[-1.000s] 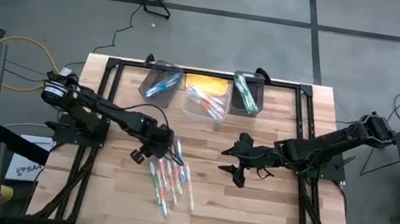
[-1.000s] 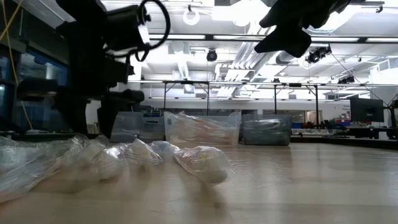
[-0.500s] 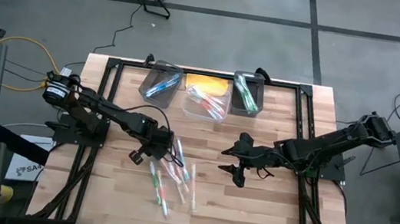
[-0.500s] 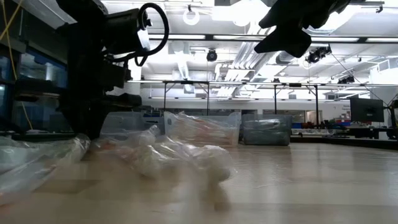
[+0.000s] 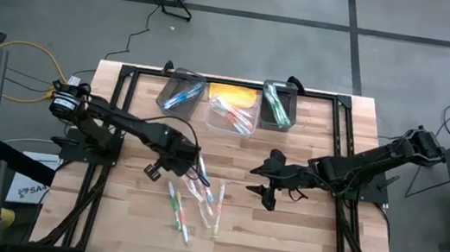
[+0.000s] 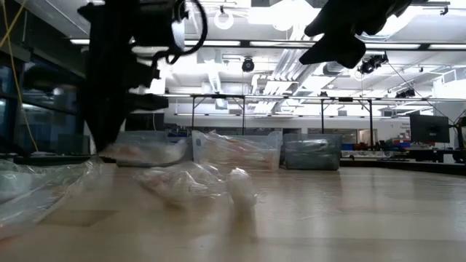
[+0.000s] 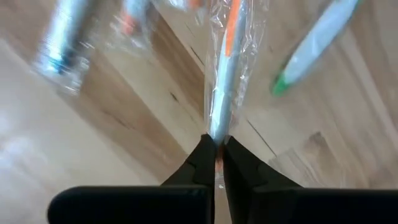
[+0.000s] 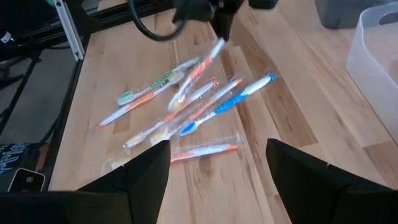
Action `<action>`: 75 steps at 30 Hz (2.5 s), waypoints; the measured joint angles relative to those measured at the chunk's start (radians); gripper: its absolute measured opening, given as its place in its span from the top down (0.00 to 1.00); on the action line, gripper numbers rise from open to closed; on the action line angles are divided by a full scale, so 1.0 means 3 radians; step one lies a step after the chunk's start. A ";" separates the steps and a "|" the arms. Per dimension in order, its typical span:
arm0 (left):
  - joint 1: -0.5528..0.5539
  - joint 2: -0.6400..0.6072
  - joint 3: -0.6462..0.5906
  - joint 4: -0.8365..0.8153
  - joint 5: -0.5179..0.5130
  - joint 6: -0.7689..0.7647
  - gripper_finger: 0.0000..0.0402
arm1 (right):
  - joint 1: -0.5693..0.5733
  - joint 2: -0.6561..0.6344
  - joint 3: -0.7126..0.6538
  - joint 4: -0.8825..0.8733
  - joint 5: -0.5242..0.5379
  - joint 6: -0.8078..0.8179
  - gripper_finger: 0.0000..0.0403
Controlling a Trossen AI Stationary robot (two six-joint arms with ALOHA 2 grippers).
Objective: Pick & Place Toothbrushes
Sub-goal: Put the orange toothbrush into the transparent bin
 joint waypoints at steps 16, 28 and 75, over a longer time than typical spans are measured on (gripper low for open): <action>0.0003 -0.0439 0.0265 0.0066 -0.0128 -0.0343 0.99 | 0.0546 0.0066 -0.0719 0.1068 0.1366 0.0221 0.36; 0.0003 -0.0458 0.0264 0.0928 -0.0128 -0.0403 0.99 | 0.0642 0.1048 -0.0830 0.2950 0.1498 -0.0611 0.36; 0.0001 -0.0389 0.0264 0.0861 -0.0557 -0.0536 0.95 | 0.0189 0.1773 -0.0309 0.3784 0.1207 -0.1431 0.96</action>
